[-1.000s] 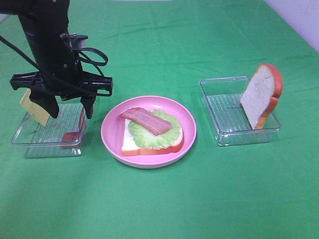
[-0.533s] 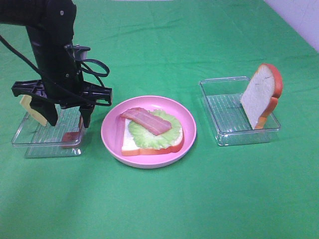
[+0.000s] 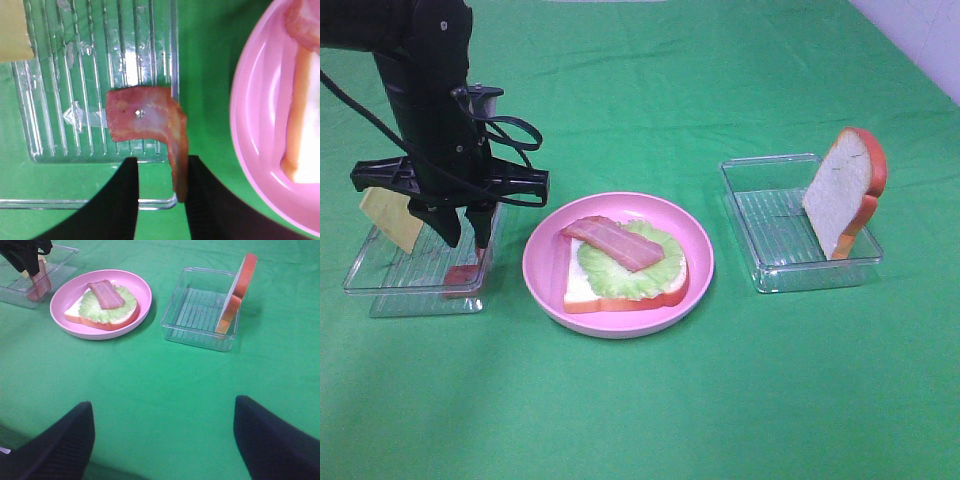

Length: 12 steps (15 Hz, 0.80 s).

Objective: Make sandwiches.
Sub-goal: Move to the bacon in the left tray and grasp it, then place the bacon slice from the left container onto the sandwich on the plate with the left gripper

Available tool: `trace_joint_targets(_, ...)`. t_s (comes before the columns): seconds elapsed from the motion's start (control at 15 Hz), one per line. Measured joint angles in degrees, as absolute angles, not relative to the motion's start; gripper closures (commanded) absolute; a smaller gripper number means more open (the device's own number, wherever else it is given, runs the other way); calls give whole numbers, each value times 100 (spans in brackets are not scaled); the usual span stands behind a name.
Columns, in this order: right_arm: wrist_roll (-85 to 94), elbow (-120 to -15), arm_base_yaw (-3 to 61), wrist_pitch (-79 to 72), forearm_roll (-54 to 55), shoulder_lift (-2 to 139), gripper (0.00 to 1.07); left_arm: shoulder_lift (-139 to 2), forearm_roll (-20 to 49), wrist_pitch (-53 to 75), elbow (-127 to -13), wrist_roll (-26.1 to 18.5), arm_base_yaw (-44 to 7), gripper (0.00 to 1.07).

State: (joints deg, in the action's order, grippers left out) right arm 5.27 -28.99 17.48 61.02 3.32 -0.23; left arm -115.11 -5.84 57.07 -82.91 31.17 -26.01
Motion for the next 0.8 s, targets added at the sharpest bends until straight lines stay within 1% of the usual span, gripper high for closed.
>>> trace_joint_targets(0.07,527,-2899,1748,6102,332,-23,37,-11511,-584,5707,-8291,3117,-2601,101)
trace_joint_targets(0.13,527,-2899,1748,6102,332,-23,37,-11511,-584,5701,-8291,3117,-2601,106)
trace_joint_targets(0.53,527,-2899,1748,6102,332,-23,37,-11511,-579,5701,-8296,3111,-2601,107)
trace_joint_targets(0.8,527,-2899,1748,6102,332,-23,37,-11310,-309,5730,-8606,2899,-2601,107)
